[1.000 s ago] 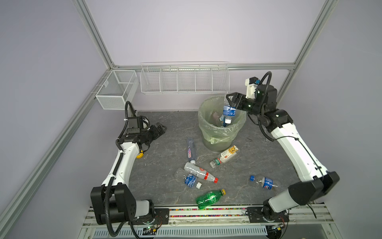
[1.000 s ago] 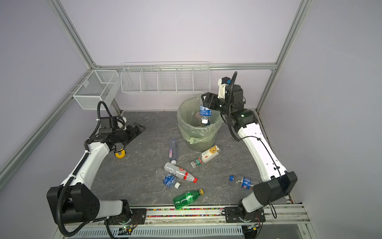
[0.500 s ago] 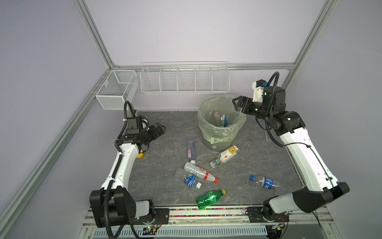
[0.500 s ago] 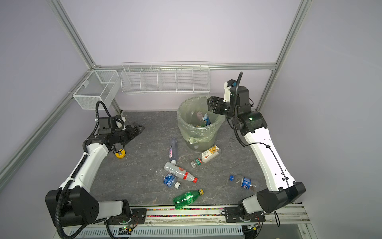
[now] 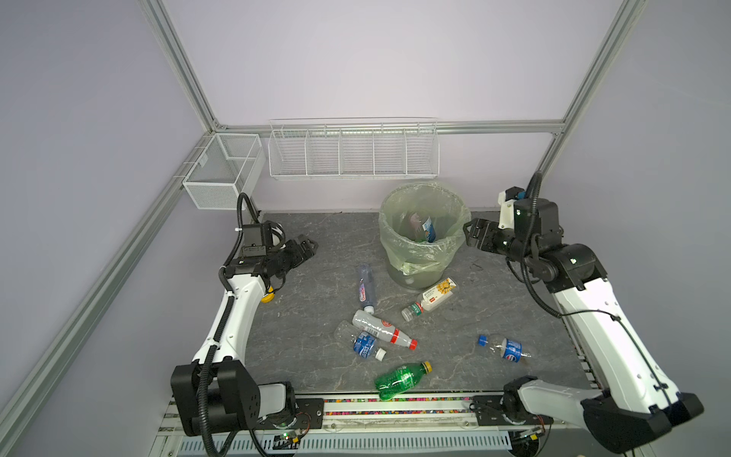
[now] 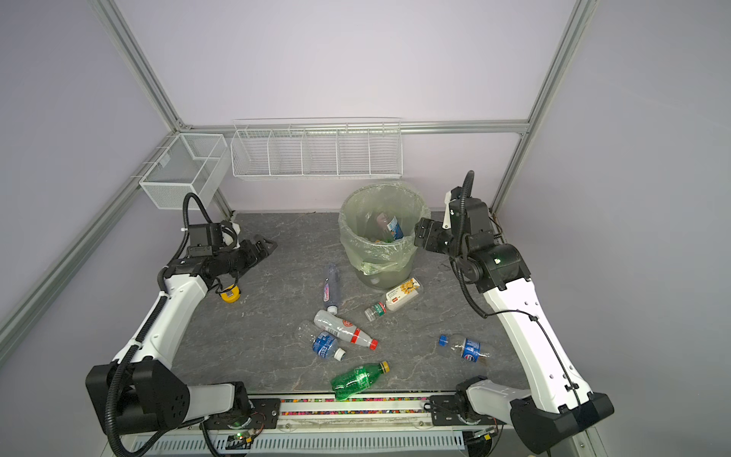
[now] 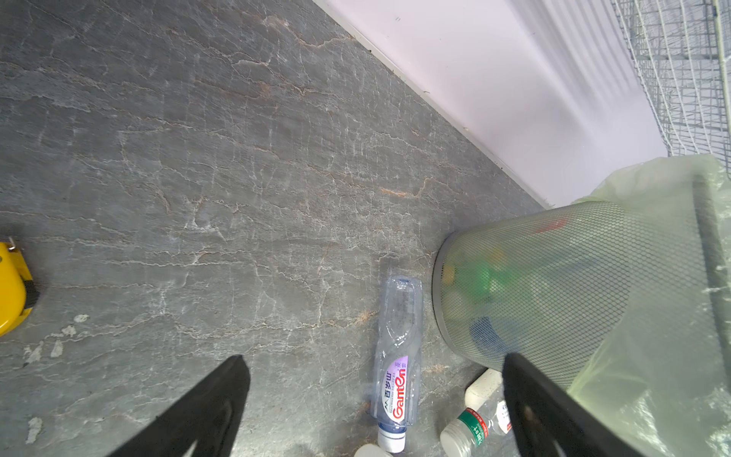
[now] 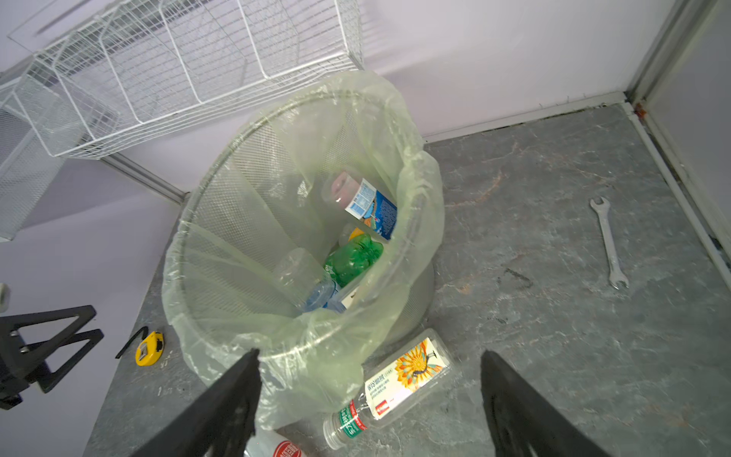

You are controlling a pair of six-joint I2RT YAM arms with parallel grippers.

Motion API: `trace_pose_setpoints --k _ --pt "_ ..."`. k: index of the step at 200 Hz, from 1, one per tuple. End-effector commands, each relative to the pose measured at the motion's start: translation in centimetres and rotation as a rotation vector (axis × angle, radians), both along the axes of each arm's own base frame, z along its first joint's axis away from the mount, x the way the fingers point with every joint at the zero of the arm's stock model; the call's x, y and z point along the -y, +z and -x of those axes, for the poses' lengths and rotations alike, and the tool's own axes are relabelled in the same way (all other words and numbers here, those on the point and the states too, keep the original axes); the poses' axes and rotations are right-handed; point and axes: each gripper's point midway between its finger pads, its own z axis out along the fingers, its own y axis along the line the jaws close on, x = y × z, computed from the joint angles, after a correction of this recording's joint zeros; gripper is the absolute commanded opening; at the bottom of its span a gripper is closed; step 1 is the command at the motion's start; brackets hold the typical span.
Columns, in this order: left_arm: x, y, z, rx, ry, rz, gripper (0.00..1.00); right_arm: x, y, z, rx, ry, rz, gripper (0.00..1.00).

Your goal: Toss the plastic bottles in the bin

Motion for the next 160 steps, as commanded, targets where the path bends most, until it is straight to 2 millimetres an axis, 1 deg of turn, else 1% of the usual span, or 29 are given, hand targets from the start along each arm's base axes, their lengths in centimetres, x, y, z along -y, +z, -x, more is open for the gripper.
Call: trace_pose_setpoints --k 1,24,41,55,60,77,88,105,115,160 --pt "0.0 0.4 0.6 0.007 -0.016 -0.002 1.00 2.0 -1.7 1.3 -0.050 -0.095 0.027 0.88" --pt "0.2 0.6 0.5 0.011 -0.021 0.008 1.00 2.9 -2.8 2.1 -0.071 -0.133 0.041 0.88" --pt "0.2 0.6 0.6 0.010 -0.021 0.010 1.00 4.9 -3.7 2.8 -0.101 -0.255 0.050 0.88" --pt "0.2 0.6 0.7 0.012 -0.021 0.010 1.00 5.9 -4.2 3.1 -0.112 -0.320 0.060 0.88" --pt "0.2 0.5 0.7 0.010 -0.021 0.011 1.00 6.4 -5.0 3.8 -0.146 -0.331 0.083 0.88" --pt "0.2 0.3 0.8 0.003 -0.023 0.009 1.00 7.6 -6.1 4.5 -0.189 -0.401 0.108 0.88" --pt "0.2 0.3 0.8 0.001 -0.025 0.011 1.00 8.1 -6.8 5.0 -0.220 -0.430 0.120 0.88" --pt "0.2 0.5 0.7 0.003 -0.028 0.004 1.00 8.2 -7.8 5.4 -0.250 -0.439 0.125 0.88" --pt "0.0 0.4 0.6 -0.004 -0.026 0.001 1.00 8.6 -8.3 5.8 -0.265 -0.473 0.114 0.88" --pt "-0.2 0.2 0.7 -0.011 -0.019 0.003 1.00 10.4 -9.6 7.3 -0.288 -0.594 0.102 0.88"
